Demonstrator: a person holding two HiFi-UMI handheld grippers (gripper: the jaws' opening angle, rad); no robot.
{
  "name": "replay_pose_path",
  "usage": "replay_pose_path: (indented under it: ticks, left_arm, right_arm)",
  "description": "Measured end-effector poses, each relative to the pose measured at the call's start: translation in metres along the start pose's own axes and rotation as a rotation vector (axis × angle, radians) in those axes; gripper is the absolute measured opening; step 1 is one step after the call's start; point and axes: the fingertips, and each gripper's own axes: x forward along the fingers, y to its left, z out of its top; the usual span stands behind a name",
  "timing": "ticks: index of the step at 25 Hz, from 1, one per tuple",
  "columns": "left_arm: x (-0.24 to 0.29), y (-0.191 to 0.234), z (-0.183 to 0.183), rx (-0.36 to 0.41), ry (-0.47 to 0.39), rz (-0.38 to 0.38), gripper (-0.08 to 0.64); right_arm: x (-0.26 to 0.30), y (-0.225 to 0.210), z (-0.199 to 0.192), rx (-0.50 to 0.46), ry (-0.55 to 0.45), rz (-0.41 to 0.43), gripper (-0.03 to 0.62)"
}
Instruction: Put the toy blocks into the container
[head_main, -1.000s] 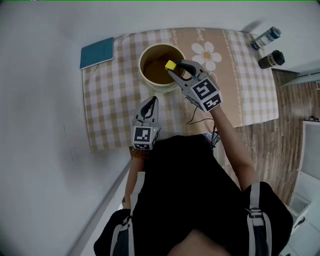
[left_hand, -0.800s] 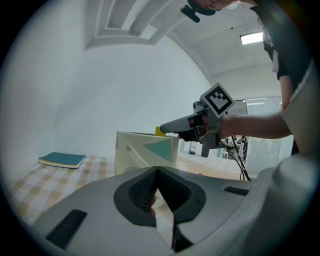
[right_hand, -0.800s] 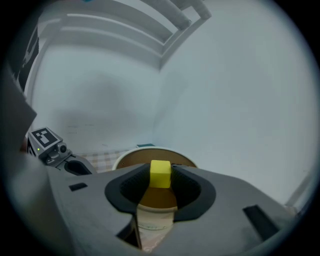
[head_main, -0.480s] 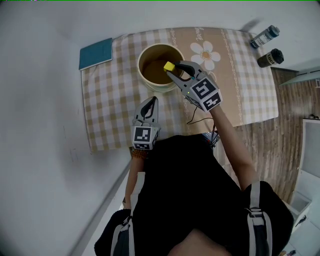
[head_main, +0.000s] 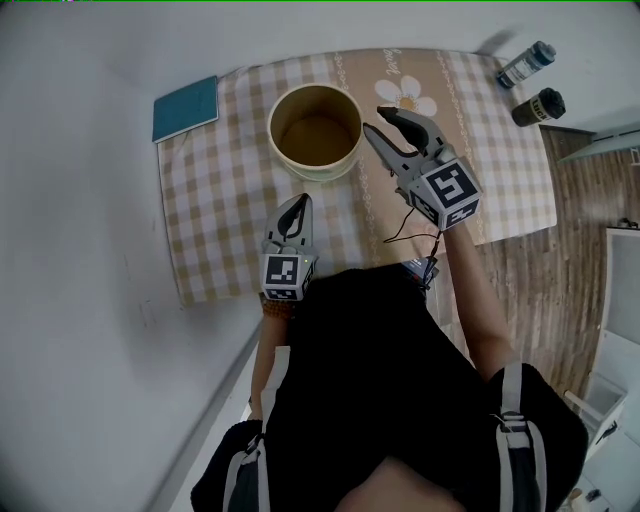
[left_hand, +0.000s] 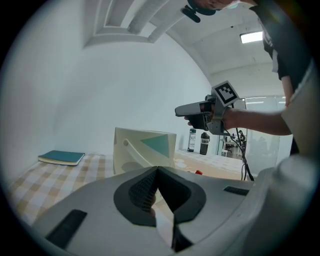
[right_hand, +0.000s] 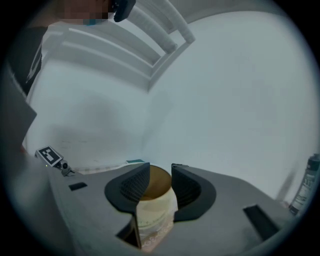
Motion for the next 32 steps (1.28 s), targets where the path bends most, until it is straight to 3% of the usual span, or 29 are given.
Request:
replay_pose_path:
  ticks: [6,12,25,32]
  left_arm:
    - [0.002,-0.004,-0.003,-0.002,0.007,-0.022,-0.009]
    - [0.008,-0.015,-0.003,0.006,0.016,-0.067,-0.009]
    - [0.012,-0.022,-0.009,0.015,0.033,-0.097,-0.009]
    - [0.013,-0.02,-0.01,0.011,0.035,-0.093,-0.009]
  right_arm:
    - [-0.04,-0.044,-0.074,0.076,0.082,-0.124,0.143]
    - [-0.069,-0.053,-0.144,0.101,0.205,-0.17,0.143]
    - [-0.078,-0.041,-0.234,0.061,0.388,-0.113,0.143]
    - [-0.073,-0.04,-0.257,-0.031,0.472,-0.054,0.143]
